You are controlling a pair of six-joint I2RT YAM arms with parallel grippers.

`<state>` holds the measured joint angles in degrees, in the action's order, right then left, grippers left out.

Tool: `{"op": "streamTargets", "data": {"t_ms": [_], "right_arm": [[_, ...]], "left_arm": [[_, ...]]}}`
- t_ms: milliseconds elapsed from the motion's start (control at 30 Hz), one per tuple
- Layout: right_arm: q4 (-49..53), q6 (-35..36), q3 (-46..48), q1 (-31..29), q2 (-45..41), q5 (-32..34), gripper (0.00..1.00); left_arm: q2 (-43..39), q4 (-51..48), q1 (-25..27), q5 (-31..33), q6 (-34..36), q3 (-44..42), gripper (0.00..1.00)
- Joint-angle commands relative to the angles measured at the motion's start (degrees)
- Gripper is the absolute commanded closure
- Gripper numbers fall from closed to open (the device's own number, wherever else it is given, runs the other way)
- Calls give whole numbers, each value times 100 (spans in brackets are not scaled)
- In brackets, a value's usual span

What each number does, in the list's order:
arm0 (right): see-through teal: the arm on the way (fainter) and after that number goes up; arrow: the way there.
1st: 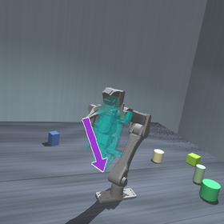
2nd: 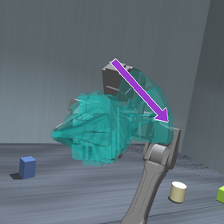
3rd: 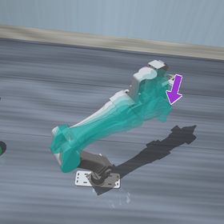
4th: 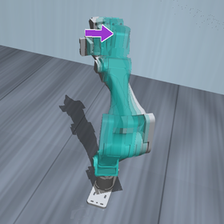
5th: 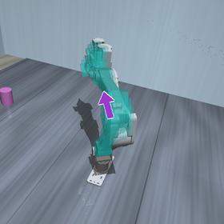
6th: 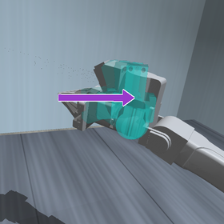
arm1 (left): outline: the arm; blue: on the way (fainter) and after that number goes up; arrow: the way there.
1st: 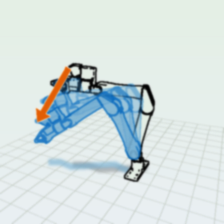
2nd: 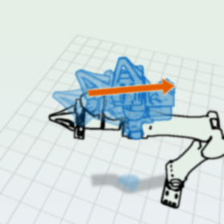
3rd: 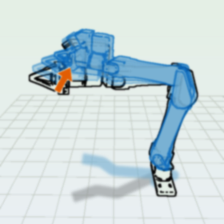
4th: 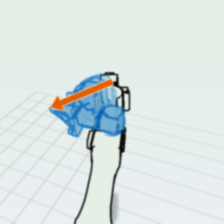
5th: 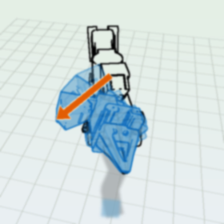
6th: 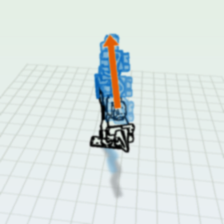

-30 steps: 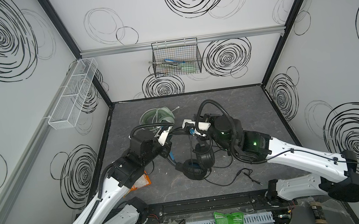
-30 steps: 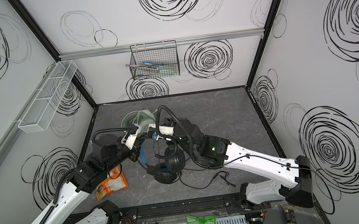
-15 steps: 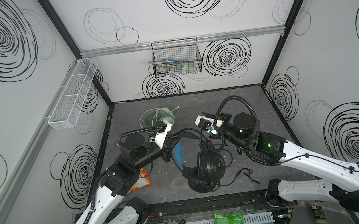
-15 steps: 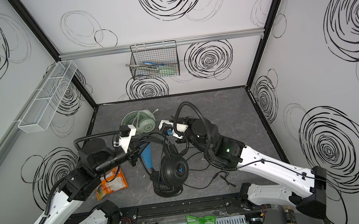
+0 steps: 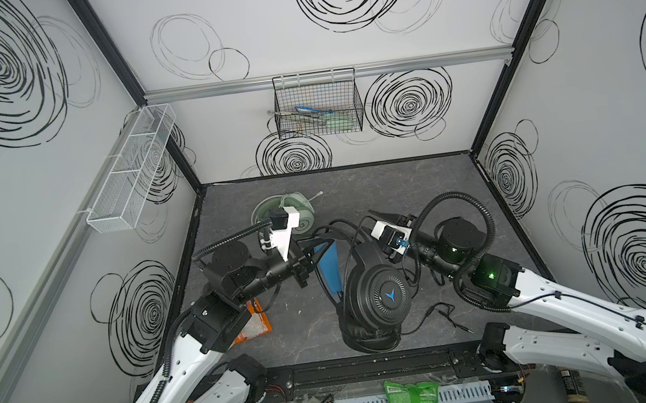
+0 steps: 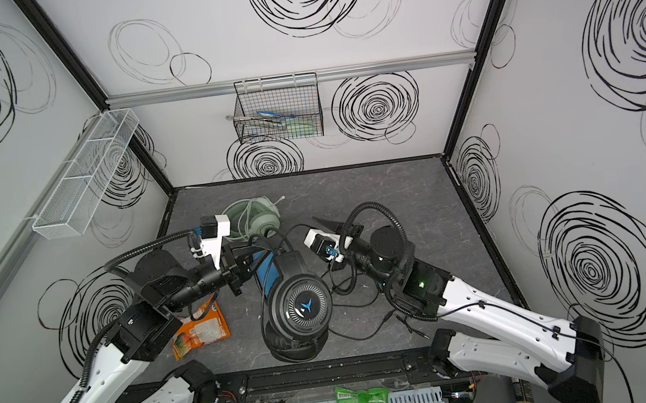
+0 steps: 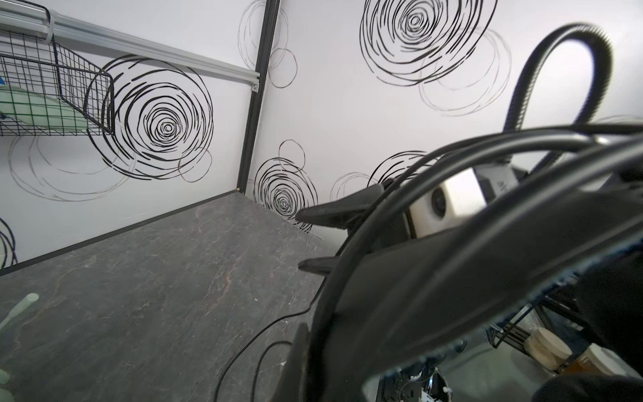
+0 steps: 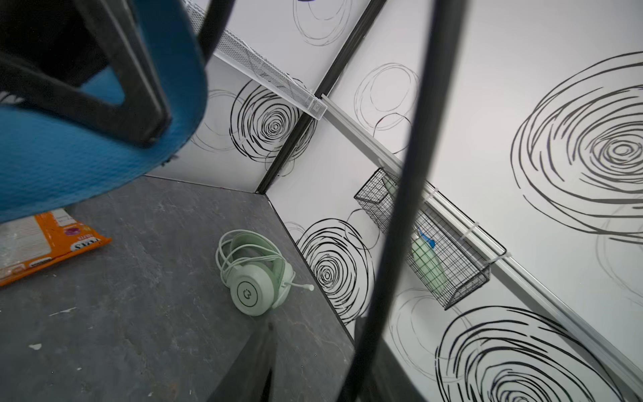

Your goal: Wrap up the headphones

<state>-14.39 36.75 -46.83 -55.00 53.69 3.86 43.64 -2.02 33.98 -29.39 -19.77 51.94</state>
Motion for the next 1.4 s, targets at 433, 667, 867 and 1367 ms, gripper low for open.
{"op": "streamTargets", "data": {"t_ms": [433,667,867,1367], "right_arm": [[-1896,-1288,842,158,474,-1176,58],[-2460,-1943,1144,160,878,-1240,60],[-2851,-2110,1343,157,1142,-1343,62],[-3384,-2313,1427,154,1592,-1458,65]], "left_arm": [[-164,1516,12,911,-1525,203,100],[-42,1643,23,1116,-1770,264,100],[9,1705,39,1228,-1886,298,100],[129,1741,93,1301,-2022,339,100]]}}
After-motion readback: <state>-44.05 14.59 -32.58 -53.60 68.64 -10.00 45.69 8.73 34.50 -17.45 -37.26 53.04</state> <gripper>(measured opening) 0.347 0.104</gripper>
